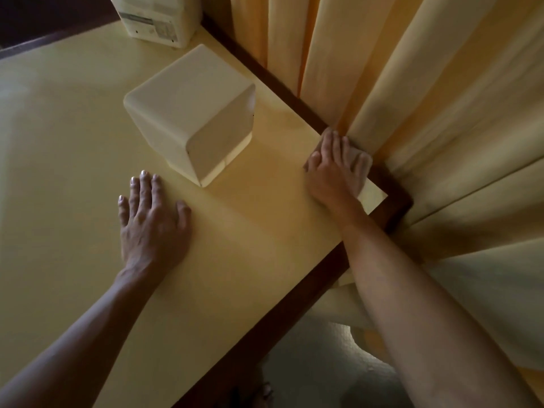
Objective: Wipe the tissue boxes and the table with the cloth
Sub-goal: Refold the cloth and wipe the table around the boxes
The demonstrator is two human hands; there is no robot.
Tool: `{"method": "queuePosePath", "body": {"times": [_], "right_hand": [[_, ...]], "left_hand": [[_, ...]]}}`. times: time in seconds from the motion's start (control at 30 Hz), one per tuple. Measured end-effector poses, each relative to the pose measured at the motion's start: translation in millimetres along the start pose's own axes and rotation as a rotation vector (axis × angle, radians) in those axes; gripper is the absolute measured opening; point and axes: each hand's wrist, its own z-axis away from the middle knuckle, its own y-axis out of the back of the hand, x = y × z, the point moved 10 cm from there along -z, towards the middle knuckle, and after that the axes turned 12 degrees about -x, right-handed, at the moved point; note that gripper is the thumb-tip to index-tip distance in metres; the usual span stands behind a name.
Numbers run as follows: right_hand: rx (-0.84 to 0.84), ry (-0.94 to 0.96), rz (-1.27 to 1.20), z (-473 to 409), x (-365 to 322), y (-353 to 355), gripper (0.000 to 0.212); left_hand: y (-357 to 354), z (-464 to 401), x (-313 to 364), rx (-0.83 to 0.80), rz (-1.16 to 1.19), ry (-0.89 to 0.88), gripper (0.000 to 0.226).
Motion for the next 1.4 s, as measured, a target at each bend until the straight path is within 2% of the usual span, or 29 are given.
{"method": "queuePosePath", "body": {"times": [0.17, 0.27, 0.37, 0.57, 0.7, 0.8, 0.93, 1.03, 1.2, 1.4], "right_hand": [[-0.029, -0.133, -0.044, 52.0, 31.6, -7.4, 0.062], [-0.021, -0.150, -0.053, 84.6, 27.9, -17.9, 0.062], [-0.033, -0.088, -0.072, 116.4, 2.2, -34.3, 0.063], [0.049, 0.070, -0.099, 157.9, -84.4, -50.7, 0.068], [0.059, 0.121, -0.130, 141.3, -111.5, -46.6, 0.068], [-0.014, 0.130, -0.102, 95.7, -107.4, -42.6, 0.070], [-0.058, 0.053, -0.057, 39.1, -58.2, -21.8, 0.065], [-0.107, 0.000, -0.042, 36.4, -13.8, -17.4, 0.063], [-0.066, -0.021, -0.032, 96.5, 0.5, -31.1, 0.064], [0.078, 0.085, -0.054, 184.1, -73.9, -52.1, 0.067]], "left_hand": [[2.0, 1.7, 1.5, -0.013, 0.009, 0.011, 0.071], [2.6, 2.8, 2.2, -0.023, 0.011, 0.017, 0.071], [3.7, 2.9, 5.2, -0.031, 0.024, 0.019, 0.071], [4.1, 4.4, 2.8, -0.017, 0.019, 0.020, 0.072], [3.2, 3.5, 5.0, -0.006, 0.018, 0.011, 0.079], [3.6, 3.5, 5.3, -0.003, 0.015, -0.001, 0.075], [3.9, 3.1, 5.7, -0.004, 0.015, 0.000, 0.070], [2.7, 1.0, 3.3, -0.010, 0.012, -0.001, 0.071], [1.3, 2.6, 3.2, -0.017, 0.025, -0.007, 0.073], [1.3, 4.6, 3.0, -0.017, 0.042, -0.014, 0.077]]}}
